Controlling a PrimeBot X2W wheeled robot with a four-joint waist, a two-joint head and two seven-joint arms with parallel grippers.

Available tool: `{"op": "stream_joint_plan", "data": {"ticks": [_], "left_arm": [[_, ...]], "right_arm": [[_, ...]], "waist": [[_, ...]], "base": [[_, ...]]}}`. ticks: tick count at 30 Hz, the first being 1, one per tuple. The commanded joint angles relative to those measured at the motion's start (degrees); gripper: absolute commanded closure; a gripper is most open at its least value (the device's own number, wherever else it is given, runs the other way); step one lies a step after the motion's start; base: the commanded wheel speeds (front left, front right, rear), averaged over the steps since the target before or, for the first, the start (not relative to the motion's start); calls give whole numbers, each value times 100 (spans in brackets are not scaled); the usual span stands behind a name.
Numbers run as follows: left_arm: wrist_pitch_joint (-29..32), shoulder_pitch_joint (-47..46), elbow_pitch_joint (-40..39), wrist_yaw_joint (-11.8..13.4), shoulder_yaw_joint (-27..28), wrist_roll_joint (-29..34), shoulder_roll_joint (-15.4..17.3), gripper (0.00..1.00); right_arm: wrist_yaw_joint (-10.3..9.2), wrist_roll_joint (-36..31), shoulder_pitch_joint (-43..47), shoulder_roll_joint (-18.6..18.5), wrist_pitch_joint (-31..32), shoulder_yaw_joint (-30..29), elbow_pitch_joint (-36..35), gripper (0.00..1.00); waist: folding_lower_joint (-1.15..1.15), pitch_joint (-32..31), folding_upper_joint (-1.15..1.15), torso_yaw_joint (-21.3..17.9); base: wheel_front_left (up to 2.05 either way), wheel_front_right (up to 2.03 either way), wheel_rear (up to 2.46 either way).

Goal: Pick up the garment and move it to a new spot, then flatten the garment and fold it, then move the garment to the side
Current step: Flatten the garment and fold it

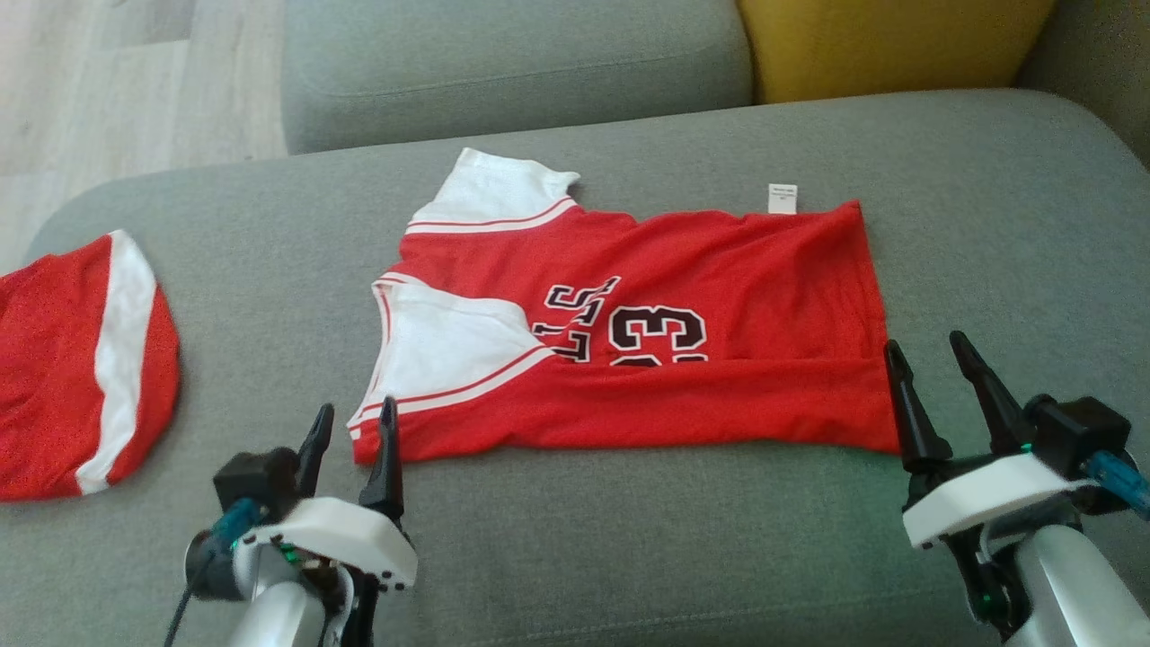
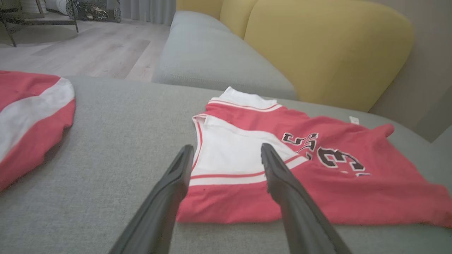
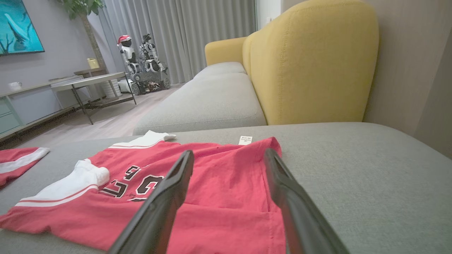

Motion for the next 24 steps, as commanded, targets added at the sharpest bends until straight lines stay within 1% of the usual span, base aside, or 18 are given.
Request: {"op": "stream_joint_plan", "data": {"ticks": [1, 5, 9, 13, 18, 20, 21, 22, 23, 24], "left_arm": [[-69, -384, -25, 53, 179, 89, 62, 0], [117, -638, 751, 255, 91, 281, 108, 0], [274, -952, 1352, 403, 25, 430, 175, 0], [367, -1241, 1827, 496, 33, 463, 216, 0], [559, -1512, 2392, 707, -37, 609, 312, 0], [659, -1591, 2583, 751, -89, 656, 324, 0], [734, -1641, 2721, 639, -190, 680, 299, 0], [712, -1664, 2740, 525, -221, 650, 263, 31], [676, -1685, 2759, 447, -242, 627, 236, 97], [641, -1703, 2779, 382, -286, 635, 219, 100]], "right_arm": [[-4, -63, -67, -3, 30, 32, -252, 0], [-4, -165, 34, 98, 207, -35, -555, 0], [-4, -215, 100, 143, 345, -89, -789, 0], [-4, -250, 111, 161, 438, -107, -962, 0], [-4, -259, 101, 183, 488, -99, -1081, 0], [-4, -266, 110, 190, 501, -103, -1098, 0], [-4, -271, 120, 193, 512, -124, -1098, 0], [-4, -270, 127, 202, 528, -154, -1081, 0], [-4, -272, 133, 218, 561, -196, -1046, 0], [-4, -271, 144, 243, 625, -241, -985, 0]], "waist": [[0, 32, 0, -59], [0, 105, 0, -194], [0, 234, 0, -315], [0, 365, 0, -430], [0, 478, 0, -554], [0, 500, 0, -580], [0, 516, 0, -587], [0, 522, 0, -580], [0, 527, 0, -564], [0, 529, 0, -536]], "base": [[0, 0, 0], [0, 0, 0], [0, 0, 0], [0, 0, 0], [0, 0, 0], [0, 0, 0], [0, 0, 0], [0, 0, 0], [0, 0, 0], [0, 0, 0]]}}
